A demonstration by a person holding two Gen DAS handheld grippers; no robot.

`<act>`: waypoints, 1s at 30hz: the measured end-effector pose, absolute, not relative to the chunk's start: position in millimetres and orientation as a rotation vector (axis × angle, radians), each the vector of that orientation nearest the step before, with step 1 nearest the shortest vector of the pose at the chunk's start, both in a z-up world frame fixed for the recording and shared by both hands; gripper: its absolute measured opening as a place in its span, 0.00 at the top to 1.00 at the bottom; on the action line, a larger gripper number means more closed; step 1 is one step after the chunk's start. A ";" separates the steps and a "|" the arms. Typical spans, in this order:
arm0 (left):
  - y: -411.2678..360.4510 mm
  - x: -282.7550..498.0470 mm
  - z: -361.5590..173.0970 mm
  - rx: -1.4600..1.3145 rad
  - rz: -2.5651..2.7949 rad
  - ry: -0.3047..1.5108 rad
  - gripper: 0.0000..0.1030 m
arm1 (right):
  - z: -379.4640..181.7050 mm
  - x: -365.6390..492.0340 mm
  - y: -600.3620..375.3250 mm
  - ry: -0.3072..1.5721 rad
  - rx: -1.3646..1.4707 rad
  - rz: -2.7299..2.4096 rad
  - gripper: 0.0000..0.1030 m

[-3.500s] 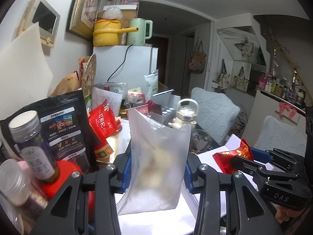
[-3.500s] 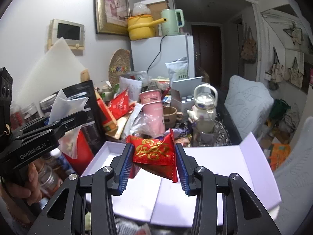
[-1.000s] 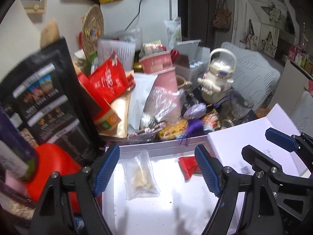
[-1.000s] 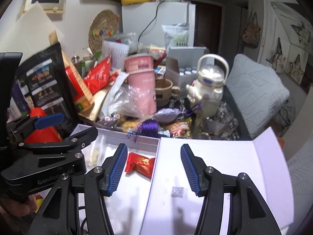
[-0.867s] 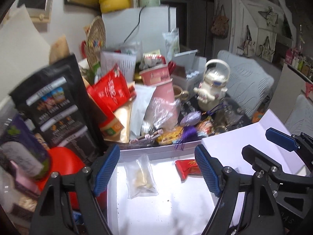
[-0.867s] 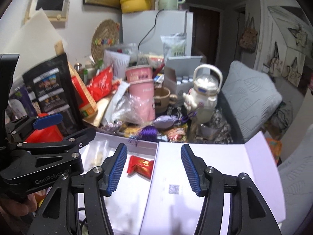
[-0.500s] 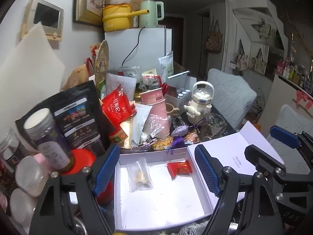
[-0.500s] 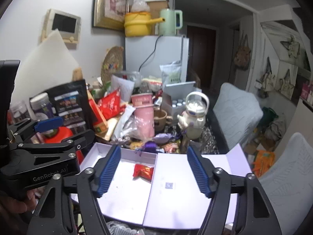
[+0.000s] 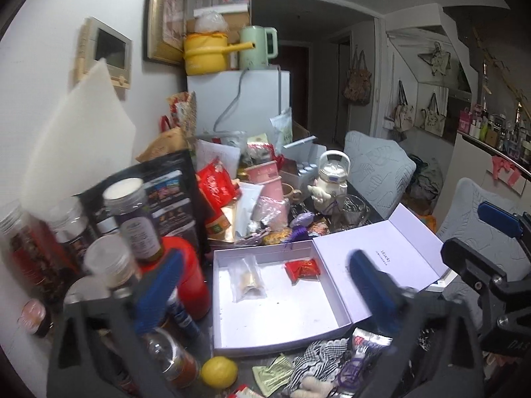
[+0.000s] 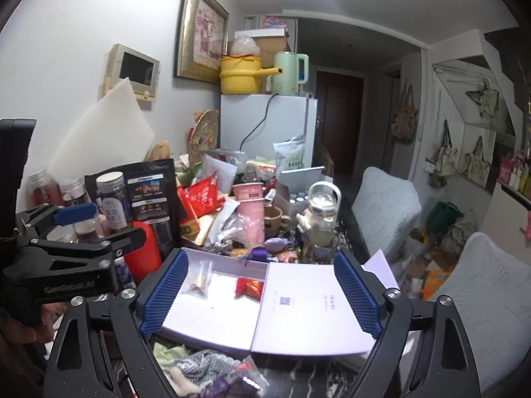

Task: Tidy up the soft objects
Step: 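Withdraw both tools from the box back toward the table items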

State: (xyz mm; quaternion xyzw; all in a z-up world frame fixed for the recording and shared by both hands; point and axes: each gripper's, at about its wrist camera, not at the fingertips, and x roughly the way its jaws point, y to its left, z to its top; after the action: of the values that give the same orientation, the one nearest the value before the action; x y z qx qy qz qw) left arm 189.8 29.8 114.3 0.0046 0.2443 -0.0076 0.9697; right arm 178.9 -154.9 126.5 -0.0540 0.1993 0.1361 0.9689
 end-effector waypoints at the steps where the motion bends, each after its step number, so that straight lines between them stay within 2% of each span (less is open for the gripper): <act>1: 29.6 184.8 114.3 0.013 -0.008 0.487 0.00 | 125.8 172.4 -155.0 0.398 -0.111 0.276 0.10; 13: 35.0 120.7 100.4 0.031 -0.032 0.495 0.00 | 105.7 109.3 -160.8 0.406 -0.086 0.288 0.08; 30: 54.2 76.0 29.7 -0.029 -0.032 0.632 0.00 | 34.1 61.3 -145.1 0.543 -0.075 0.360 0.08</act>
State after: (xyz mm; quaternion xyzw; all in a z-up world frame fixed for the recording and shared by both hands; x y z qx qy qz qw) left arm 76.0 54.2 29.7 -0.0140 0.3110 -0.0159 0.9502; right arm 61.3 -145.1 34.1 -0.0369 0.2665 0.1770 0.9467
